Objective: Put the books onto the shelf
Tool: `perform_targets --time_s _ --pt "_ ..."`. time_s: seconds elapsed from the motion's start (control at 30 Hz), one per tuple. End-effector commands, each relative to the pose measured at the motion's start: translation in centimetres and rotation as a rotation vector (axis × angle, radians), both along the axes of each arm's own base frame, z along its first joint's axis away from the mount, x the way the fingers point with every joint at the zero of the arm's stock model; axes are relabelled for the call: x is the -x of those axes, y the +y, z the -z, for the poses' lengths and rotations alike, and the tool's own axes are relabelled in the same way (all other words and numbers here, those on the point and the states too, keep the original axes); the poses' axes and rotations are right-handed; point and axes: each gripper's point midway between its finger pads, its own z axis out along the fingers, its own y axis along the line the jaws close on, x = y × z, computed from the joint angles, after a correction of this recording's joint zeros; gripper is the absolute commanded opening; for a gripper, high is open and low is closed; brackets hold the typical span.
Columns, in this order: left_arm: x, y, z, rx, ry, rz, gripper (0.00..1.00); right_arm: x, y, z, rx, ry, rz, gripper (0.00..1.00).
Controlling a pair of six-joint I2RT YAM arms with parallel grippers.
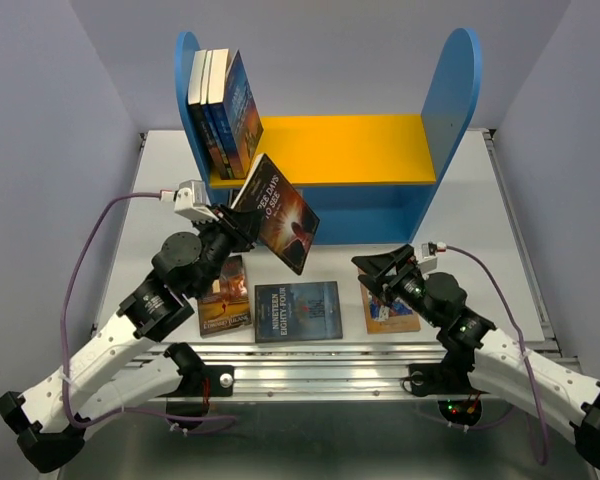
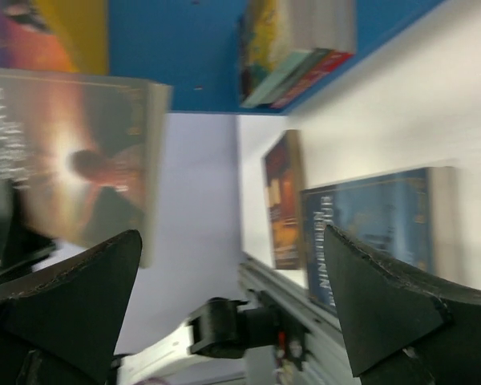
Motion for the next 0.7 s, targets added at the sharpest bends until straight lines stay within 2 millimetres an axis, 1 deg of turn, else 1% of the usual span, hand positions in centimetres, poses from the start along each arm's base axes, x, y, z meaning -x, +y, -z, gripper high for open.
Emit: perform_targets --time_s 0.0,0.03,0.07,0.1,0.13,0.17,0.2,0.23,0.27,0.3,0.37,0.4,0.47,0.5,0.53,0.57,0.6,0.67 --pt "0.2 0.9 -7.7 -0.011 -0.194 -0.009 0.0 -0.6 -1.3 2.5 0.213 0.05 0.054 1.0" --pt "0.2 0.8 -8.1 -0.035 -0.212 -0.001 0.0 -0.9 -1.5 2.1 0.255 0.033 0.062 1.0" --pt "0.2 0.5 -8.8 -0.037 -0.23 0.008 0.0 -0.8 -1.7 3.1 0.302 0.059 0.062 1.0" --pt "-0.1 0.0 -9.1 -0.053 -0.242 0.019 0.0 -0.9 -1.8 3.2 0.32 0.058 0.063 1.0" --pt "0.0 -0.1 -10.6 -0.058 -0.281 0.024 0.0 -0.9 -1.7 3.5 0.333 0.063 0.058 1.0" --pt "-0.1 -0.3 -11.3 -0.074 -0.298 0.026 0.0 -0.9 -1.6 3.7 0.337 0.067 0.052 1.0" --pt "-0.5 -1.0 -11.5 -0.102 -0.304 0.036 0.0 -0.9 -1.5 3.9 0.346 0.07 0.046 1.0" --pt "-0.4 -0.5 -13.6 -0.092 -0.334 0.009 0.0 -0.9 -1.3 4.2 0.366 0.074 0.034 1.0" --pt "-1.0 -0.9 -14.0 -0.141 -0.351 -0.002 0.0 -0.9 -1.2 4.2 0.369 0.075 0.028 1.0" --pt "-0.7 -0.6 -16.1 -0.13 -0.385 -0.017 0.0 -0.9 -1.1 4.2 0.374 0.075 0.021 1.0" --pt "-1.4 -0.1 -17.5 -0.17 -0.41 -0.069 0.0 -0.8 -0.8 4.6 0.392 0.077 0.001 1.0" --pt "-2.0 -0.1 -18.5 -0.201 -0.427 -0.102 0.0 -0.8 -0.6 4.7 0.399 0.076 -0.01 1.0" --pt "-3.2 0.3 -19.0 -0.253 -0.429 -0.168 0.0 -0.7 -0.5 4.9 0.411 0.076 -0.021 1.0" --pt "-4.1 -0.1 -19.2 -0.306 -0.44 -0.187 0.0 -0.7 -0.5 4.9 0.42 0.07 -0.027 1.0" --pt "-4.5 0.0 -19.7 -0.32 -0.463 -0.22 0.0 -0.8 -0.4 4.9 0.425 0.066 -0.029 1.0" --pt "-4.9 0.1 -19.8 -0.333 -0.467 -0.243 0.0 -0.8 -0.5 5.0 0.435 0.065 -0.03 1.0" --pt "-5.7 -0.2 -20.1 -0.366 -0.481 -0.267 0.0 -0.9 -0.5 4.9 0.441 0.059 -0.027 1.0" --pt "-6.5 0.1 -20.0 -0.4 -0.47 -0.321 0.0 -1.0 -0.5 4.9 0.447 0.054 -0.027 1.0"
